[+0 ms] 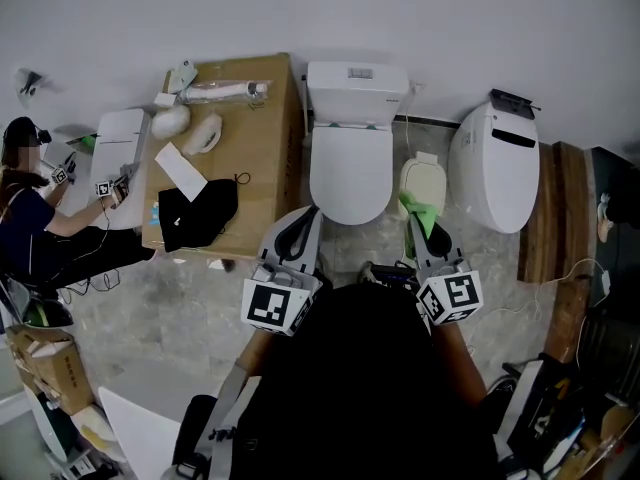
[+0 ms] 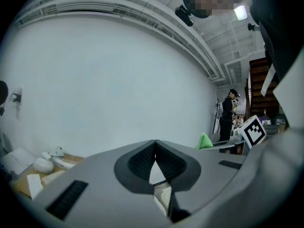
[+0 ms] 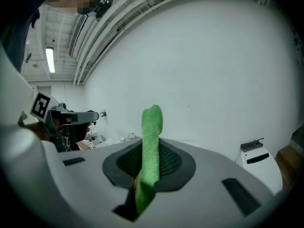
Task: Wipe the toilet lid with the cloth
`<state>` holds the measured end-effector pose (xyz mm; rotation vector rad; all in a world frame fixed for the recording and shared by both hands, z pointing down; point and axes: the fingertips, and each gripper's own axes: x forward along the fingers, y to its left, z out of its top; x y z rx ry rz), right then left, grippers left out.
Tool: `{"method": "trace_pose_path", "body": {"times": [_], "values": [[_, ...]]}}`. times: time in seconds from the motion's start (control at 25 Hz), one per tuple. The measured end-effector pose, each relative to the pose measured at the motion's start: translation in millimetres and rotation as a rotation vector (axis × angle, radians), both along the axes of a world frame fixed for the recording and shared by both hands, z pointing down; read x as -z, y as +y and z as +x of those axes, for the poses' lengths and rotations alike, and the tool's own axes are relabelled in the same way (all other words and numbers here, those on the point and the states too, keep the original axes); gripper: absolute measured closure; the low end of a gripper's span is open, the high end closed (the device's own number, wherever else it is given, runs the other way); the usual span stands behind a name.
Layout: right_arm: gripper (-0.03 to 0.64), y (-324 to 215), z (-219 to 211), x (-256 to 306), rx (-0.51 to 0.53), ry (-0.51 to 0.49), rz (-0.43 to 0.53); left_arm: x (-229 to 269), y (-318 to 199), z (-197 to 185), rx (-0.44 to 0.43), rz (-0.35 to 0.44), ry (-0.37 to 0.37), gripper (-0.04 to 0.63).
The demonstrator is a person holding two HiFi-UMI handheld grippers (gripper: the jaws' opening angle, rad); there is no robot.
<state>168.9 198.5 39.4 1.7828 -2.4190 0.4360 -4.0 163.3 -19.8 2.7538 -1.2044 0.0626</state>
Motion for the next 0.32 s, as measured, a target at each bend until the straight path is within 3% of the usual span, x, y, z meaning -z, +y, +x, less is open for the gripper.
{"method": "trace_pose_path", "body": {"times": [0.32], "values": [[0.563,0.2,-2.2,0.2,-0.008,0.006,0.002,2.8,-1.3,-2.4,-0.007,0.006,0.005,0.588]]}}
